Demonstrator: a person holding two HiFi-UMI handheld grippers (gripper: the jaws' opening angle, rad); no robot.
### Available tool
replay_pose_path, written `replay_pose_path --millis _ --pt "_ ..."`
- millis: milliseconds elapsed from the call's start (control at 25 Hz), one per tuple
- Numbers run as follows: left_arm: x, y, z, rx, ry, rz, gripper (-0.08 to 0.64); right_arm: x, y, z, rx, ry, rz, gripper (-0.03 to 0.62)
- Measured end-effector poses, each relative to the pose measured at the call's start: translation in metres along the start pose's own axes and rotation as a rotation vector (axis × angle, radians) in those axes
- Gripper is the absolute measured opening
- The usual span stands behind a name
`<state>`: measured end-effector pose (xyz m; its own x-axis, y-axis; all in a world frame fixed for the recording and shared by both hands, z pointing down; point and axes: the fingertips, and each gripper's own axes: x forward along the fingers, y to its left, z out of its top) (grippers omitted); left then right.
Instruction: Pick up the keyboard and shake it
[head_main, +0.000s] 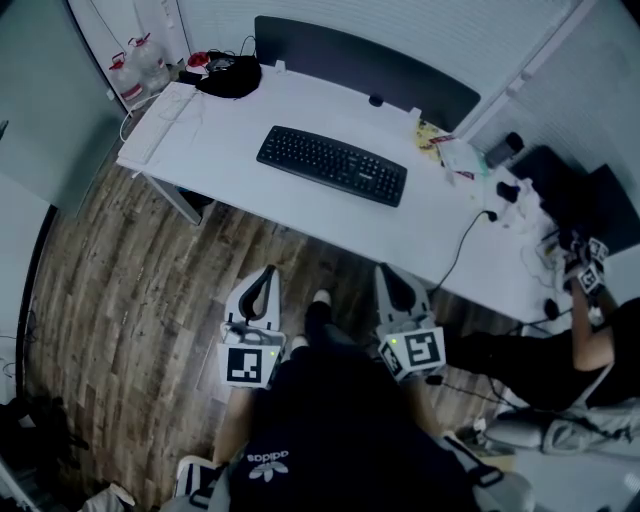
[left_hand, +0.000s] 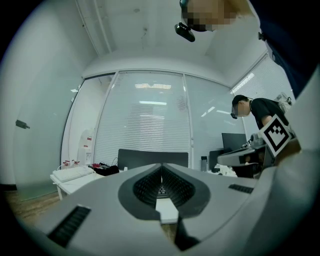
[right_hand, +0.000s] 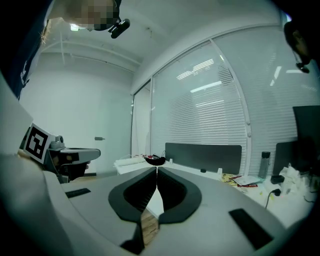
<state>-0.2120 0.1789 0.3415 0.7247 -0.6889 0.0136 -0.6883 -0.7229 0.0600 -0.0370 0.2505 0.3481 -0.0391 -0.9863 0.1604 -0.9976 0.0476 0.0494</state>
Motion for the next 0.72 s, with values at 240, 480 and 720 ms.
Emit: replay_pose_path --millis 240,480,720 --pt "0.042 0.012 0.003 0.015 -0.001 0.012 0.006 0.04 -0.03 -0.002 -0.008 -0.006 0.016 0.006" --pt "0.104 0.019 0.01 0.038 0.006 -0.006 0.006 0.083 -0.075 0.009 0.032 -0.016 0.016 0.006" --pt "0.15 0.025 0.016 0.039 0.009 0.014 0.006 0.111 -0.123 0.005 0.025 -0.016 -0.001 0.006"
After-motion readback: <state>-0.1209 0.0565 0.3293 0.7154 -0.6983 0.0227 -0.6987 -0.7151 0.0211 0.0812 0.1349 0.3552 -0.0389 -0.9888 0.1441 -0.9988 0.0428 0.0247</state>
